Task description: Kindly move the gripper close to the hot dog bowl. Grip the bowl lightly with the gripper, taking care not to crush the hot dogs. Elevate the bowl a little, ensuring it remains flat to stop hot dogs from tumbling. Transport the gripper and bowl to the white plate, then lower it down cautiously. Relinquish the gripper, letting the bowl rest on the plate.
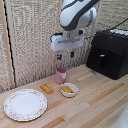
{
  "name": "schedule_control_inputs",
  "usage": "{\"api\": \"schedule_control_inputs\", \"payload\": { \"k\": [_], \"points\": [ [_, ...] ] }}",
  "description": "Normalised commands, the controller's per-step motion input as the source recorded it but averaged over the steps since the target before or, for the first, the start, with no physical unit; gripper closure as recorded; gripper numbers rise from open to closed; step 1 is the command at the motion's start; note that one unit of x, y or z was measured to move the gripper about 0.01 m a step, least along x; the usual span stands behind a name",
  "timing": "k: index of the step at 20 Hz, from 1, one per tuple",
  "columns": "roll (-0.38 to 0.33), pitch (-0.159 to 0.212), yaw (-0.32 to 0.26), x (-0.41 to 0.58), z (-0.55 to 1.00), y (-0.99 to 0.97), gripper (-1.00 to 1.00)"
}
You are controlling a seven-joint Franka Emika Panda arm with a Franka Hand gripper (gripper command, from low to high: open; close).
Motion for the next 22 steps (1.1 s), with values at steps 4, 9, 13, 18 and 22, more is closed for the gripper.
{"api": "schedule_control_inputs", "payload": {
  "k": [4, 9, 13, 18, 22],
  "points": [
    [0.045, 0.037, -0.014, -0.150, -0.24, -0.39, -1.00],
    [0.038, 0.020, -0.001, -0.082, -0.35, -0.29, -1.00],
    [0.038, 0.000, 0.000, -0.025, -0.40, -0.22, -1.00],
    [0.028, 0.000, 0.000, -0.053, -0.46, -0.15, -1.00],
    [0.043, 0.000, 0.002, -0.157, -0.52, -0.27, -1.00]
  ]
}}
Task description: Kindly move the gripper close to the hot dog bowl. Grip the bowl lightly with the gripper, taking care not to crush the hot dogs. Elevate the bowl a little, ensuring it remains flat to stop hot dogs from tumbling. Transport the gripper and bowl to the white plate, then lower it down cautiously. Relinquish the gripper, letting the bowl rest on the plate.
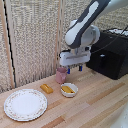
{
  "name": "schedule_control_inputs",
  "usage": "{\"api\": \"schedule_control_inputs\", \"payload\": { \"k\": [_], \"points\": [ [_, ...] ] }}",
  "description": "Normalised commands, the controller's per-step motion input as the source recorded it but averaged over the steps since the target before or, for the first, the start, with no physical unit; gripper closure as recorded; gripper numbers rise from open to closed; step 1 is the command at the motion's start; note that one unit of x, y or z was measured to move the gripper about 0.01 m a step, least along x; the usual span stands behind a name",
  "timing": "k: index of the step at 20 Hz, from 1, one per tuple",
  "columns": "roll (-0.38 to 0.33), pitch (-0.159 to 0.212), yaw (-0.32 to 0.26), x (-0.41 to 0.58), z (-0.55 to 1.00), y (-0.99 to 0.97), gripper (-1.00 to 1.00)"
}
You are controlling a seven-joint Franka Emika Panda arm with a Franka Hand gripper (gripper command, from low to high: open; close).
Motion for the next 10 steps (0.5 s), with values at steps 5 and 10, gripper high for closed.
{"api": "schedule_control_inputs", "payload": {
  "k": [5, 10],
  "points": [
    [0.031, 0.000, 0.003, -0.295, -0.49, -0.23, -1.00],
    [0.006, -0.002, 0.007, -0.177, -0.38, -0.09, -1.00]
  ]
}}
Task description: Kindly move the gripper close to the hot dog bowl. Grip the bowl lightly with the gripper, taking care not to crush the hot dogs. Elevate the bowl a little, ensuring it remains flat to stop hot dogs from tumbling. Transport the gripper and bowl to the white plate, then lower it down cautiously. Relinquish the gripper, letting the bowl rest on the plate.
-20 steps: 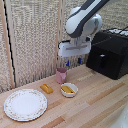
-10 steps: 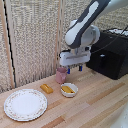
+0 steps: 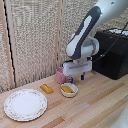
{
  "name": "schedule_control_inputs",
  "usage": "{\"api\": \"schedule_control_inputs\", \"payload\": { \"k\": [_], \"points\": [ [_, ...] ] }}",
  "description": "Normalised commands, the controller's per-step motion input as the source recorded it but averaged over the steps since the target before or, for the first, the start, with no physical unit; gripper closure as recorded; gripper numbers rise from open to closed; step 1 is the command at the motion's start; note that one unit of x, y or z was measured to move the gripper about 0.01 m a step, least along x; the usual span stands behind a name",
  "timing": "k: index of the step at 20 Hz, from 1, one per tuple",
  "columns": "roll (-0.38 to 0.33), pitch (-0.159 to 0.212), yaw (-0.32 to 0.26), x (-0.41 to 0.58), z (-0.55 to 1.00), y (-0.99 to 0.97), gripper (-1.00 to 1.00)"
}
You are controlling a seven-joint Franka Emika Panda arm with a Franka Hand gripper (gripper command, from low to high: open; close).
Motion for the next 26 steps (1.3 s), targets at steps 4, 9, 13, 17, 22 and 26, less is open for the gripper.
{"api": "schedule_control_inputs", "payload": {
  "k": [4, 9, 13, 17, 22, 26],
  "points": [
    [-0.040, -0.020, 0.037, 0.008, -0.23, 0.09, -1.00],
    [-0.032, 0.002, 0.041, 0.011, -0.12, 0.05, 1.00],
    [-0.013, 0.003, 0.000, -0.014, -0.08, 0.01, 1.00],
    [-0.009, -0.019, 0.000, -0.014, -0.02, 0.00, 1.00],
    [0.000, -0.068, 0.000, 0.000, 0.00, 0.00, 1.00],
    [0.000, -0.072, 0.002, 0.000, -0.01, 0.00, 1.00]
  ]
}}
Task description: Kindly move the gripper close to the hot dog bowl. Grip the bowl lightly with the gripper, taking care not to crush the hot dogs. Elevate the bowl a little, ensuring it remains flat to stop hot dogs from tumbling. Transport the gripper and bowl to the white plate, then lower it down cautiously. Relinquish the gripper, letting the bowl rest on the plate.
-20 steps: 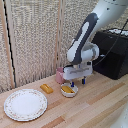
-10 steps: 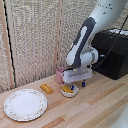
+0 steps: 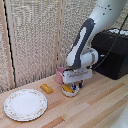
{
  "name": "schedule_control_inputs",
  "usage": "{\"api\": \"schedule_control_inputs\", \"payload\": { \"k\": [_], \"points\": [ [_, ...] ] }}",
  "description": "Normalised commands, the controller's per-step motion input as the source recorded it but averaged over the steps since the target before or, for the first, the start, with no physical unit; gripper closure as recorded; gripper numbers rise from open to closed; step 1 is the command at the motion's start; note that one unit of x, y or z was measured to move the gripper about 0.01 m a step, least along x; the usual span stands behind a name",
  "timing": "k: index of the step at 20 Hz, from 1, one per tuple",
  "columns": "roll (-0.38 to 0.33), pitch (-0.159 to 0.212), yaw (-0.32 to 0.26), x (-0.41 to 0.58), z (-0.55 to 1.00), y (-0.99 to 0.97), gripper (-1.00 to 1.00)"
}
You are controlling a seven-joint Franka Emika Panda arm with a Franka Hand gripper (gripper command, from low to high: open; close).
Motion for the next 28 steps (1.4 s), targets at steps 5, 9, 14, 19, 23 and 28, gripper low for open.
{"api": "schedule_control_inputs", "payload": {
  "k": [5, 9, 14, 19, 23, 28],
  "points": [
    [0.000, -0.008, 0.016, 0.000, -0.04, 0.00, 1.00],
    [0.000, 0.008, 0.030, 0.000, -0.01, 0.00, 1.00],
    [0.082, 0.033, 0.069, -0.009, 0.65, -0.10, 1.00],
    [0.079, 0.010, 0.100, 0.026, 0.97, -0.18, 1.00],
    [0.089, 0.015, 0.129, 0.146, 0.94, -0.11, 1.00],
    [0.071, 0.108, 0.097, 0.330, 0.81, 0.26, 1.00]
  ]
}}
